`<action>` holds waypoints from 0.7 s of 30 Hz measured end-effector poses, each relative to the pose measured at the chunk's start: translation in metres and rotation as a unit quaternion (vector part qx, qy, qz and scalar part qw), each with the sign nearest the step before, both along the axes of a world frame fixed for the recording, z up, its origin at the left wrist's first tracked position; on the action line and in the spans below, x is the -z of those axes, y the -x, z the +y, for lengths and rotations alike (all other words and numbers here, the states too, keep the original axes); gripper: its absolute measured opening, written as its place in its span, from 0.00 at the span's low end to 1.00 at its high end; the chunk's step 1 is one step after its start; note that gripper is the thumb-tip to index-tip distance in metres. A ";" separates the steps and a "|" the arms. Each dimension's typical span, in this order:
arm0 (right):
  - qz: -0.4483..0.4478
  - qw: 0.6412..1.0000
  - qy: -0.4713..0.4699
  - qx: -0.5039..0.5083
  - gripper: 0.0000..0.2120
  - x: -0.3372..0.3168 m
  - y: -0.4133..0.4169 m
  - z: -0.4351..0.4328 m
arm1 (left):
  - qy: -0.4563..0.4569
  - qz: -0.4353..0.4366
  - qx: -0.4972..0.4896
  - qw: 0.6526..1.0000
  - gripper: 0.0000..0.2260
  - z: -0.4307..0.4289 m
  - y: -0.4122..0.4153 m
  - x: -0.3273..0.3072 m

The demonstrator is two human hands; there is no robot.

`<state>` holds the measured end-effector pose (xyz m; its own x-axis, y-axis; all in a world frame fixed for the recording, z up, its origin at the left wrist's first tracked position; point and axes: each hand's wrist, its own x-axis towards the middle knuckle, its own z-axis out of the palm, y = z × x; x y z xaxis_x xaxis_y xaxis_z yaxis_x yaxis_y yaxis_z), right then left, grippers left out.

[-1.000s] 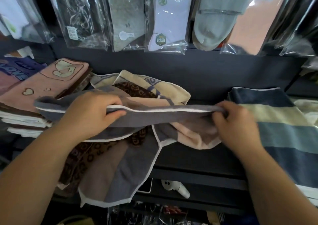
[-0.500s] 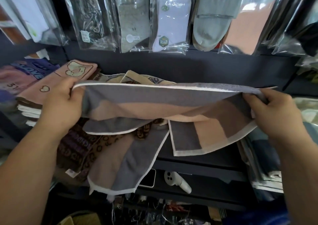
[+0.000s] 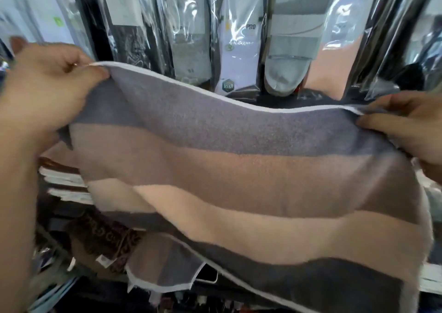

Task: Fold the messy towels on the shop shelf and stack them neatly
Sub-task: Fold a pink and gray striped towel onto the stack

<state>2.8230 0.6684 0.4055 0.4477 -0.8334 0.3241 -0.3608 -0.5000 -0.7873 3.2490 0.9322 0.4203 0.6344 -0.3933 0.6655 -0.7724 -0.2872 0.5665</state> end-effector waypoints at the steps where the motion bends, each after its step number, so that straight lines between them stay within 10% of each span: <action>1: 0.040 0.999 0.026 0.026 0.13 0.001 -0.009 -0.007 | -0.041 0.000 0.018 0.999 0.08 -0.012 -0.002 0.001; 8: 0.256 0.964 0.027 0.059 0.07 0.096 -0.071 -0.045 | -0.324 -0.055 -0.041 0.944 0.12 -0.054 -0.011 0.088; 21: 0.331 0.937 0.045 0.105 0.05 0.167 -0.099 -0.066 | -0.263 -0.097 -0.053 0.958 0.11 -0.071 -0.028 0.148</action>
<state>2.9219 0.6024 0.2384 0.4049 -0.9081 0.1065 -0.8531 -0.4171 -0.3134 3.2767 0.8608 0.2725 0.5731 -0.6472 0.5027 -0.7995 -0.5762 0.1696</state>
